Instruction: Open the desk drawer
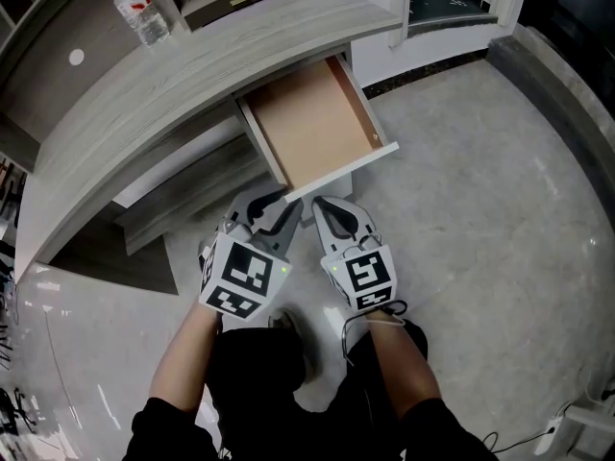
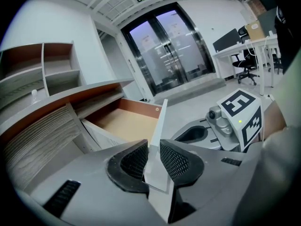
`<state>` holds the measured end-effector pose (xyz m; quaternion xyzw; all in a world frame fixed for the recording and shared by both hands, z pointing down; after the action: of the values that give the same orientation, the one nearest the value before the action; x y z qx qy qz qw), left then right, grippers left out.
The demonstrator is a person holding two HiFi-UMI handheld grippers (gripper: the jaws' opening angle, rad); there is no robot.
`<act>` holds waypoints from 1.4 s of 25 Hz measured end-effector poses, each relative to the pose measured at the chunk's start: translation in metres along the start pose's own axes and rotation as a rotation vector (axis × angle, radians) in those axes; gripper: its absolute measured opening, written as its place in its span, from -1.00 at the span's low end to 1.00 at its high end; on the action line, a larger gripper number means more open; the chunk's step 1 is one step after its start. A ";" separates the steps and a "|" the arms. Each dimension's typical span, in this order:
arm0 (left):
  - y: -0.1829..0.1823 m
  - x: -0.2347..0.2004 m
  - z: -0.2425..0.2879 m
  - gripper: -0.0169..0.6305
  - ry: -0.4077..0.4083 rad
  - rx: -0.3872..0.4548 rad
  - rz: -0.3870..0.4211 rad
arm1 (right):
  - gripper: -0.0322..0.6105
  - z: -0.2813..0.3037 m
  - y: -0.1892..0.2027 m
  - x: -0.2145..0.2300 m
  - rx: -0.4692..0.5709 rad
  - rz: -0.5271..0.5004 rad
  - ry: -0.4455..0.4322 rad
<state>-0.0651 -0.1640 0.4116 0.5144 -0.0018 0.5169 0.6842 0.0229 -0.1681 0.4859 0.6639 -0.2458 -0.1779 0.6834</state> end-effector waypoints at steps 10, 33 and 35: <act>0.037 0.008 -0.012 -0.64 -0.004 -0.054 -0.049 | -0.88 -0.009 0.000 0.000 -0.035 -0.026 0.047; 0.049 0.010 -0.020 -0.93 -0.214 0.178 -0.274 | -0.88 -0.032 -0.032 -0.032 0.023 -0.121 0.079; 0.053 0.012 -0.019 -0.93 -0.212 0.170 -0.298 | -0.88 -0.035 -0.033 -0.033 0.031 -0.137 0.077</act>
<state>-0.1072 -0.1457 0.4465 0.6166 0.0460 0.3511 0.7032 0.0191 -0.1226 0.4495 0.6962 -0.1762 -0.1946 0.6681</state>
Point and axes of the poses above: the fingertips, and each gripper's own axes: z forward along the fingers, x to its right, y out of its underside, the point moved 6 cm from there along -z, backward along the fingers, and after that the axes turned 6 degrees about z, right-handed, at the moved point
